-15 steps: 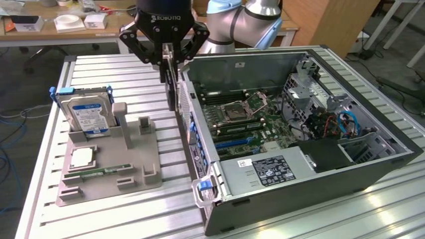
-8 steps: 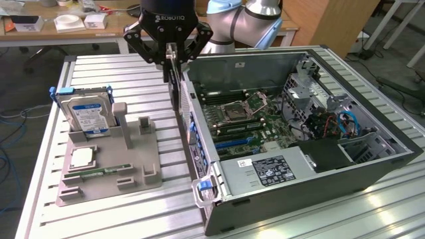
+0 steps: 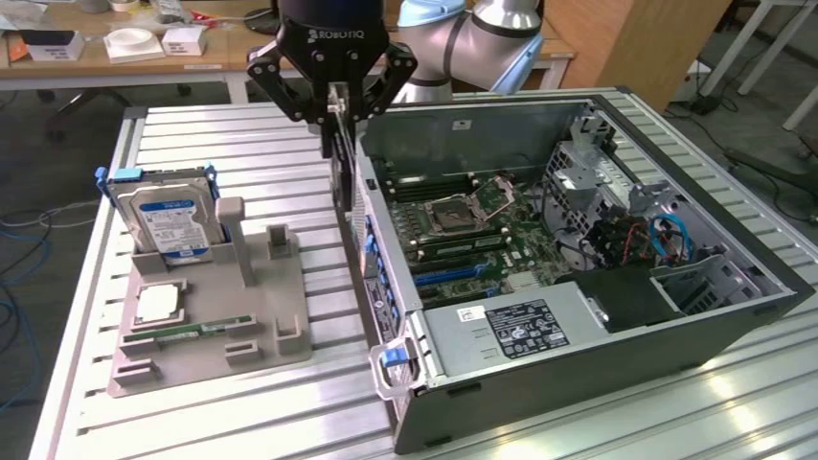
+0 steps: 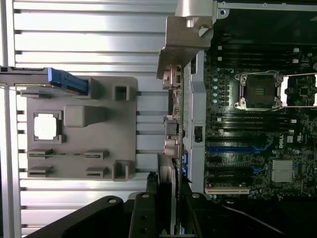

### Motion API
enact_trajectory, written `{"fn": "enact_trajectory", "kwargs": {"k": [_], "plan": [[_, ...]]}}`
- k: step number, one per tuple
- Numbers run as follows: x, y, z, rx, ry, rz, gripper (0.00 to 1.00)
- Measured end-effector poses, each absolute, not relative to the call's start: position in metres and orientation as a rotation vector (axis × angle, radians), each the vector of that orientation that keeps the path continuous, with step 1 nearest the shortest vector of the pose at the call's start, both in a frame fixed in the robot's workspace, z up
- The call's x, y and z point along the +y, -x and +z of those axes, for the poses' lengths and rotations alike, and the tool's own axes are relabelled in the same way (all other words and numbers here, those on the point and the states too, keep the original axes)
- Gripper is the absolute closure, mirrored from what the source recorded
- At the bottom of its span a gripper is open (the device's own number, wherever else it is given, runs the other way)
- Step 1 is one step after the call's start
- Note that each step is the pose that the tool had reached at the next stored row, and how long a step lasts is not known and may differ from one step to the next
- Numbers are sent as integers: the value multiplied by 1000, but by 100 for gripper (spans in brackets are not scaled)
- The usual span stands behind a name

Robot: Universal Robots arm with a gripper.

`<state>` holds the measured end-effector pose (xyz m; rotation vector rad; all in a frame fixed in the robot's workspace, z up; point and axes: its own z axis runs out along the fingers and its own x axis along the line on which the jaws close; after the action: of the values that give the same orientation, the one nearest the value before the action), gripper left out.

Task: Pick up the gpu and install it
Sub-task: 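Pick up the gpu and move the gpu toward the slot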

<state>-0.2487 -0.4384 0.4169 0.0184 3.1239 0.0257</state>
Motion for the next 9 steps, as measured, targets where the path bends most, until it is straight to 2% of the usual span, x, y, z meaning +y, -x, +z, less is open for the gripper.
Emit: {"fn": "enact_trajectory", "kwargs": {"k": [9], "plan": [[-438, 241, 417, 3124, -14, 26, 73]]}}
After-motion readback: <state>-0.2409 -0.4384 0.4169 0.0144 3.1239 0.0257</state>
